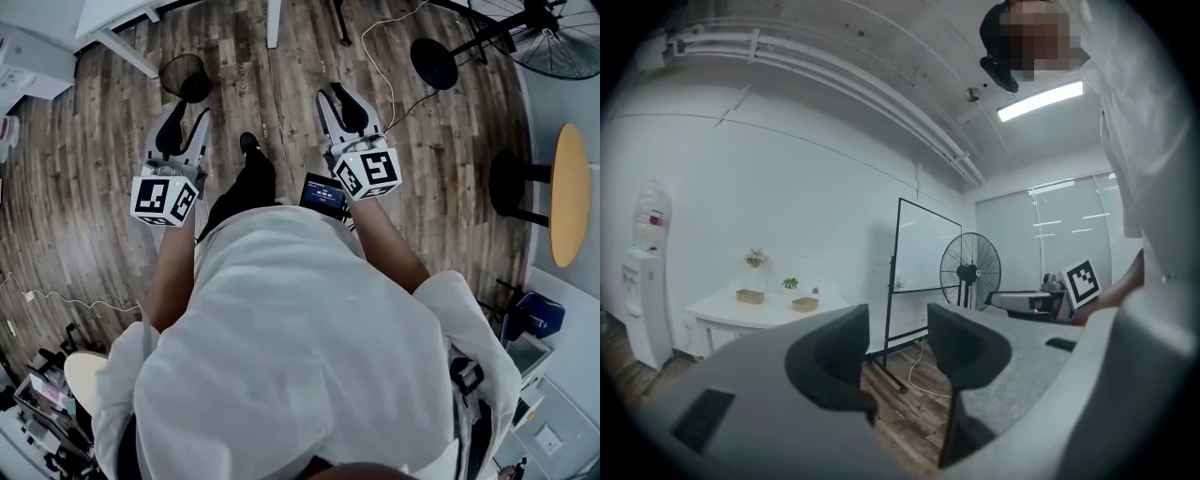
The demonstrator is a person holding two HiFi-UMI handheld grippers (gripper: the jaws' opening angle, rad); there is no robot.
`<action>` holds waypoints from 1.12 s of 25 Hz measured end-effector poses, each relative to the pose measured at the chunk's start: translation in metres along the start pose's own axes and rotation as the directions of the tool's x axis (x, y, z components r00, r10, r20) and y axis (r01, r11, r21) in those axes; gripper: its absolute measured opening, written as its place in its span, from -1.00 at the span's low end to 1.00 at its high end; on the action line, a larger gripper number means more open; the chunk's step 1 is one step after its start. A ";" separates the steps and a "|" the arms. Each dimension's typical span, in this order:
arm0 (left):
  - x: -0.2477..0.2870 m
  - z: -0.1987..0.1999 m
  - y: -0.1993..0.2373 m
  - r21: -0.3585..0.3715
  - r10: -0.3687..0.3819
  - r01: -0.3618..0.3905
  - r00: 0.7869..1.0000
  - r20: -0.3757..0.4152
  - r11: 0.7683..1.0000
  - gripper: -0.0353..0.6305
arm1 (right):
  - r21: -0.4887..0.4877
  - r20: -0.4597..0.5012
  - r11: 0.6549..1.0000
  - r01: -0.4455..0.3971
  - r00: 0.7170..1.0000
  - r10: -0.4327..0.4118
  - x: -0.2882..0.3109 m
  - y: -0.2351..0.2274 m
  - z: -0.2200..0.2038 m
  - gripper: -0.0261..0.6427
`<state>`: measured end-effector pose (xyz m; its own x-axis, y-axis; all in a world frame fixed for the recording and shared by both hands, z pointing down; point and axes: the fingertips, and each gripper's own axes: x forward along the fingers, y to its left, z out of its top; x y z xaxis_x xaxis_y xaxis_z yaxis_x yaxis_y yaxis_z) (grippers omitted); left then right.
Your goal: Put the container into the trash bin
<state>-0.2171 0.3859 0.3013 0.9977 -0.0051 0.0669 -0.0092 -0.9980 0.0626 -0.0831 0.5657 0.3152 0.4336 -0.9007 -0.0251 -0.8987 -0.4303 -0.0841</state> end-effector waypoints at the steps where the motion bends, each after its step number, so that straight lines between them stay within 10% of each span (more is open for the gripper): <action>1: 0.009 0.000 0.006 -0.004 -0.005 0.005 1.000 0.004 1.000 -0.30 | -0.003 -0.003 1.000 0.003 1.000 -0.003 0.009 -0.005 -0.001 -0.55; 28: 0.267 0.030 0.278 -0.154 -0.020 0.029 0.998 0.059 0.988 -0.31 | -0.072 -0.039 0.997 -0.001 0.999 -0.002 0.350 -0.120 0.036 -0.56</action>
<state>0.0490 0.1055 0.3066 0.9999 0.0113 0.0065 0.0096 -0.9762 0.2167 0.1794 0.3039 0.2810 0.4324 -0.9016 0.0137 -0.9015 -0.4326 -0.0117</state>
